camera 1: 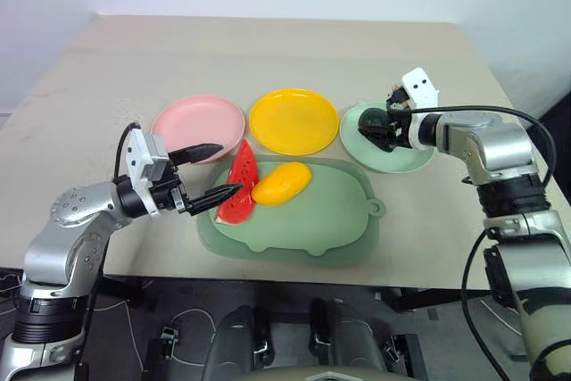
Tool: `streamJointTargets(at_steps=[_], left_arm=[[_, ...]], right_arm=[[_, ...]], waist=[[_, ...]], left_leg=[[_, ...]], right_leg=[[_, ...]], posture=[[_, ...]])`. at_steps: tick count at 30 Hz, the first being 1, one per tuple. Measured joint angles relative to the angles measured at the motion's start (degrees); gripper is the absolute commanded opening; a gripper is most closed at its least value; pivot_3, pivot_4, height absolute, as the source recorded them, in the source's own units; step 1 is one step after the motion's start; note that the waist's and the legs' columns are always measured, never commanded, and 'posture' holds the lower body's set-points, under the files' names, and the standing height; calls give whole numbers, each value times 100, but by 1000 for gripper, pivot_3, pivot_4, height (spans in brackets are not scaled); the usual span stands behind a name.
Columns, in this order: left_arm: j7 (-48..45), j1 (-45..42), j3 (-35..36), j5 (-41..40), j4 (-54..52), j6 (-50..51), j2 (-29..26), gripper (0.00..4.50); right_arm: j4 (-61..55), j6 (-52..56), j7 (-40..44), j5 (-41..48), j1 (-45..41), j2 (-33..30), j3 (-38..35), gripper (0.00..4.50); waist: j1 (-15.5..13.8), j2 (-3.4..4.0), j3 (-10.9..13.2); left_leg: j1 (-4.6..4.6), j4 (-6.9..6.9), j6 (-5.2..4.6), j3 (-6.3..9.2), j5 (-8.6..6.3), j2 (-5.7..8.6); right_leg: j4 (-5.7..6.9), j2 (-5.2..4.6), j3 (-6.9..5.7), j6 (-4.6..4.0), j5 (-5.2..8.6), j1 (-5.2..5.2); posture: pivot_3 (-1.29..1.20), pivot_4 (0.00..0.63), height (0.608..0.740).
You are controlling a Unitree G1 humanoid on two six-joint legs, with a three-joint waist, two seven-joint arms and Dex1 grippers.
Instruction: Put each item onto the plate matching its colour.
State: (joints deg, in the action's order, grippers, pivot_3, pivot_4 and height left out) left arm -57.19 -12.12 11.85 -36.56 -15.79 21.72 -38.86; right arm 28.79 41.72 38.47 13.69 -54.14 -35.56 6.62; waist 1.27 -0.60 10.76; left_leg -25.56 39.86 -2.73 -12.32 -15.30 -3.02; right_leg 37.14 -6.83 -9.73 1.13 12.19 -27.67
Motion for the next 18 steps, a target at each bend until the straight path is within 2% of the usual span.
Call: streamJointTargets(at_steps=[1,5,6,13,18], left_arm=[[10,12,35,-16,-7,12,-7,4500],[67,67,108,-33,-16,42,-61,4500],[95,85,118,-35,-16,47,-61,4500],[180,245,216,-40,-84,51,-96,4500],[254,254,277,-48,-148,51,-102,4500]], right_arm=[[323,-130,-35,-131,-122,79,24,2903],[1184,-580,-80,-519,-361,288,156,4282],[1320,-629,-65,-572,-387,325,156,4487],[1566,-775,174,-788,-492,355,138,4487],[506,-713,600,-544,-350,215,-163,4487]], waist=[[2,0,0],[-1,2,1],[-1,2,1],[18,7,4],[15,12,7]], left_leg=[[1,0,0,0,0,0],[1,2,3,-1,2,0],[0,3,3,-1,2,0],[1,3,3,-1,2,-1],[1,3,4,0,2,-2]], right_leg=[[2,1,0,1,0,0],[6,1,0,2,0,1],[6,1,0,2,0,1],[8,1,1,2,0,0],[8,1,2,3,0,0]], posture=[[0,150,696],[0,150,696],[0,150,696],[0,150,696],[0,150,696]])
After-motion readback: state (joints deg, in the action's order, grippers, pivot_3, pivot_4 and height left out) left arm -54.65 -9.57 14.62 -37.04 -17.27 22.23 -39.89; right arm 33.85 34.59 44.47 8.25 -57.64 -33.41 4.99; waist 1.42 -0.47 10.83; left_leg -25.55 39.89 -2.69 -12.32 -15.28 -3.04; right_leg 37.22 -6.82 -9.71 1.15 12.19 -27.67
